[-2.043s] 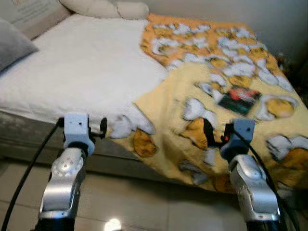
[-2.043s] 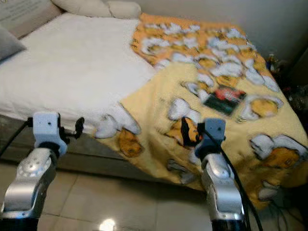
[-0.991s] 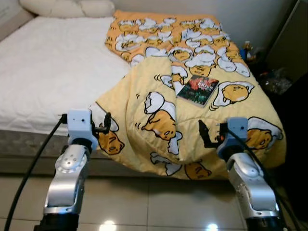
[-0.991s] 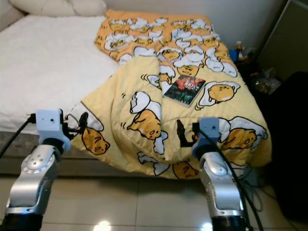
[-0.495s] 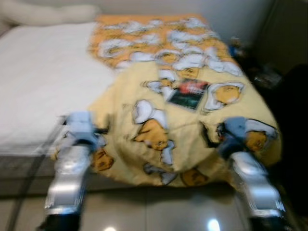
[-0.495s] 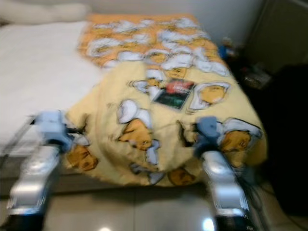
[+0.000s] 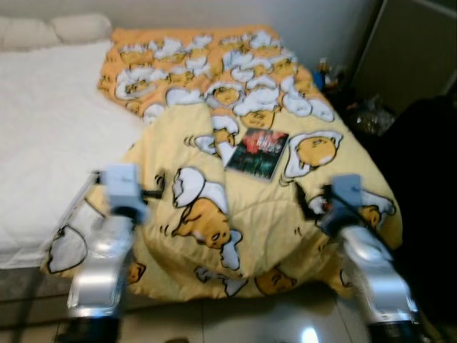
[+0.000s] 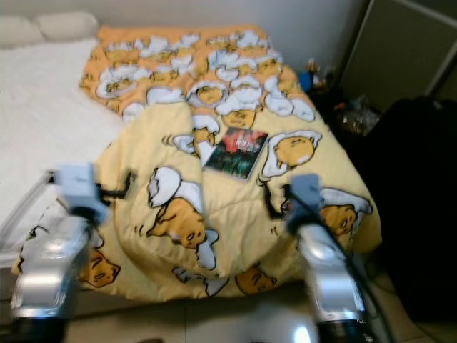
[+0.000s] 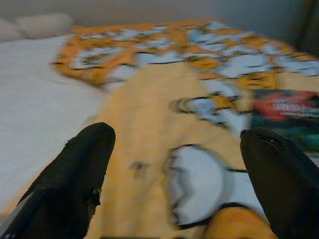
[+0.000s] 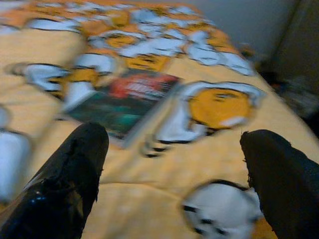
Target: Clean up the room
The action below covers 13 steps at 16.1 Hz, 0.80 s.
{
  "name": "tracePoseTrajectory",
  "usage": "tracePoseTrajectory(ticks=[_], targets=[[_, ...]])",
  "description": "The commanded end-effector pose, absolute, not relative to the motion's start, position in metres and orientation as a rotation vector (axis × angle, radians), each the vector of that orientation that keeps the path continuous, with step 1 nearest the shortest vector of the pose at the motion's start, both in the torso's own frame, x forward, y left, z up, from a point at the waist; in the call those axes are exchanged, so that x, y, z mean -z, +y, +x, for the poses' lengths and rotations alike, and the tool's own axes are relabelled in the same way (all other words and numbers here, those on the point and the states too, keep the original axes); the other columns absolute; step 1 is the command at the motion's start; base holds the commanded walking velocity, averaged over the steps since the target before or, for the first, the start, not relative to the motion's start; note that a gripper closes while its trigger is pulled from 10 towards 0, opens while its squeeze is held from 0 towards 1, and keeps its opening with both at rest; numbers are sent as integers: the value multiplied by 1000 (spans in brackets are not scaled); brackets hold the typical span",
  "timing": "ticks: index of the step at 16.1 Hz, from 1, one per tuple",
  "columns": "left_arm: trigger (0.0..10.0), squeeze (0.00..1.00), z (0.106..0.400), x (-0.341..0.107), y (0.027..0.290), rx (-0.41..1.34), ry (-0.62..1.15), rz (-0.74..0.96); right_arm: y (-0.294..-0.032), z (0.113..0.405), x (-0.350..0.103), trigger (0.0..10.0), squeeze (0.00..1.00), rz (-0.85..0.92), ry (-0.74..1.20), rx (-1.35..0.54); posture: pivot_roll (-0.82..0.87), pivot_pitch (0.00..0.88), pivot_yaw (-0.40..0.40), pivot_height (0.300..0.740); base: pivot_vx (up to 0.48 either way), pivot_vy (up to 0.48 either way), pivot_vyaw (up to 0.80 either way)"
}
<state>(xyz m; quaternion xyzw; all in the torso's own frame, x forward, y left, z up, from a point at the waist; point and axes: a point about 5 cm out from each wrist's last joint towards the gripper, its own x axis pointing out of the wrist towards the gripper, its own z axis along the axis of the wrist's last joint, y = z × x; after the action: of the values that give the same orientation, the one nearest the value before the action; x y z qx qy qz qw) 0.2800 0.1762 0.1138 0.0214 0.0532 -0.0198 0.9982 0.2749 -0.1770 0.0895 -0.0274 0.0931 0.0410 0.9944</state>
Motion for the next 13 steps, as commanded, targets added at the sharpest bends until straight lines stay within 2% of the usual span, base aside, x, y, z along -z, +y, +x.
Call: tracePoseTrajectory(ticks=[1,13], targets=[[10000,800,280,-116,186,9,101,61,-171,278,-95,10000,0,-48,150,-106,48,0,0,740,356,0,0],[10000,800,282,-116,187,9,106,53,-168,278,-97,10000,0,-47,145,-147,49,0,2,740,353,0,0]])
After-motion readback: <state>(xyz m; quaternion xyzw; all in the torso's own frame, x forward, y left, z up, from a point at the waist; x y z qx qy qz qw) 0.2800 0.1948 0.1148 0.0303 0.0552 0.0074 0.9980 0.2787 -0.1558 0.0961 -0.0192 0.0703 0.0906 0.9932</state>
